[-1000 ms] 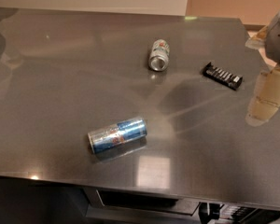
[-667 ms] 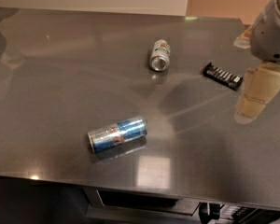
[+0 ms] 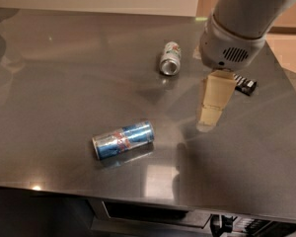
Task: Place redbull can upright
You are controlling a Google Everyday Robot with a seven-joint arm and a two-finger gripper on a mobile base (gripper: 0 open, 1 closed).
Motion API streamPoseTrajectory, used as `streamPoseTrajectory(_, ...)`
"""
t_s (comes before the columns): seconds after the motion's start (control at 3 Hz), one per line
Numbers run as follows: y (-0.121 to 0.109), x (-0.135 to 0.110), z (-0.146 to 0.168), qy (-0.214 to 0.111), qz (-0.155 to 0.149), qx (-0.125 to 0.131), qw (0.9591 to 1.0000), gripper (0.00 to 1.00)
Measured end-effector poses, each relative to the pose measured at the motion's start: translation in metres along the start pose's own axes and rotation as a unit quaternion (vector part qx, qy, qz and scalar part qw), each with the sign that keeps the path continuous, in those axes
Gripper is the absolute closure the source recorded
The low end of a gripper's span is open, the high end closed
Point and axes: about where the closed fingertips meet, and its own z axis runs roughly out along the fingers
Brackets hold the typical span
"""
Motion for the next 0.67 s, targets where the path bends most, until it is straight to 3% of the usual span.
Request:
streamPoseTrajectory(0.33, 0.009, -0.039, 0.037, -0.011, -0.048, -0.032, 0.9983, 0.00)
streamPoseTrajectory(0.67, 0.016, -0.068, 0.075, -0.018, -0.097, -0.061, 0.9932, 0.00)
